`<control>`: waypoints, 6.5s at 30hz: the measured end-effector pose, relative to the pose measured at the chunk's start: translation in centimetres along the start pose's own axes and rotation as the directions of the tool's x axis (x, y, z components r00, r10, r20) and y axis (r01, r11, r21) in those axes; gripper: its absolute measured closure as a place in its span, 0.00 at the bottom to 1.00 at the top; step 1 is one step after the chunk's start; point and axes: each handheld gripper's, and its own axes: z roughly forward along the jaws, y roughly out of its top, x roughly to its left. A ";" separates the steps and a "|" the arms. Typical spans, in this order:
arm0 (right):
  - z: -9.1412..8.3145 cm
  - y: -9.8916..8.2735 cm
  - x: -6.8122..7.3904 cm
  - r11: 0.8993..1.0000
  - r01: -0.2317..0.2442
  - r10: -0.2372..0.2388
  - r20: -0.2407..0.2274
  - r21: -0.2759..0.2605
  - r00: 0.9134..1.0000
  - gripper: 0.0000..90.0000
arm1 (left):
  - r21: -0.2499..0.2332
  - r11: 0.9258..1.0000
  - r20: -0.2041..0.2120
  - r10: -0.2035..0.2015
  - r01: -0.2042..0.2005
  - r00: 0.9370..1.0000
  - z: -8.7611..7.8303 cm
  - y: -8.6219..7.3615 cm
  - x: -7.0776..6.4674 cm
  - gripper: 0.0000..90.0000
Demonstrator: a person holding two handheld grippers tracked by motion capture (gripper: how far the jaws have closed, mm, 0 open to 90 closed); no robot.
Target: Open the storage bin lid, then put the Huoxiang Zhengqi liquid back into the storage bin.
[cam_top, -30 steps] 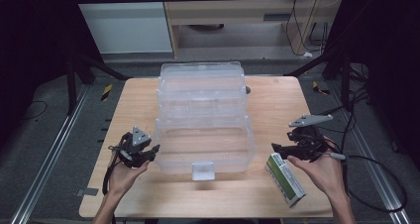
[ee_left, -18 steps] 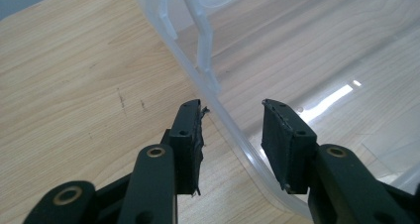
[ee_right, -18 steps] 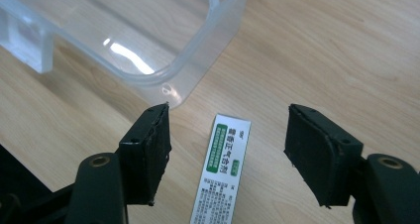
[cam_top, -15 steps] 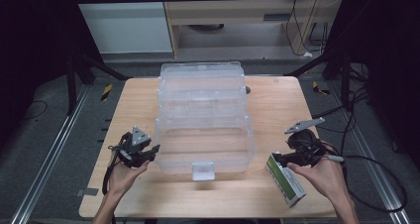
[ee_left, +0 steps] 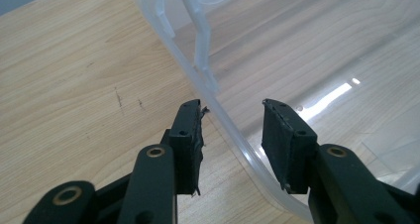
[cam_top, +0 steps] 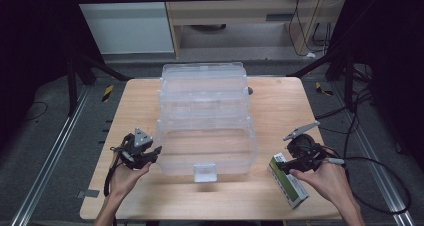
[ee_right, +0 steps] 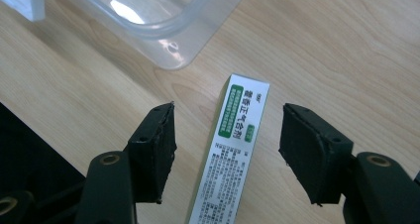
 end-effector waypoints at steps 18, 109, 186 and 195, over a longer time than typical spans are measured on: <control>0.8 -0.5 -0.1 0.987 -0.062 0.065 -0.016 0.150 0.998 0.50 | 0.001 1.000 0.005 0.001 -0.001 1.000 0.0 0.0 0.1 0.65; 3.6 -0.2 -0.5 0.941 -0.093 0.094 0.012 0.325 0.995 0.70 | 0.018 1.000 0.000 0.020 -0.020 1.000 0.2 0.0 -0.2 0.66; -6.7 10.7 0.4 0.991 0.122 -0.122 -0.003 -0.046 0.992 0.71 | 0.029 0.999 0.006 0.027 -0.027 1.000 0.4 0.0 -0.2 0.66; -6.1 12.1 1.0 0.980 0.190 -0.191 -0.018 -0.059 0.981 0.71 | 0.027 0.999 0.008 0.026 -0.026 1.000 0.4 0.0 -0.1 0.66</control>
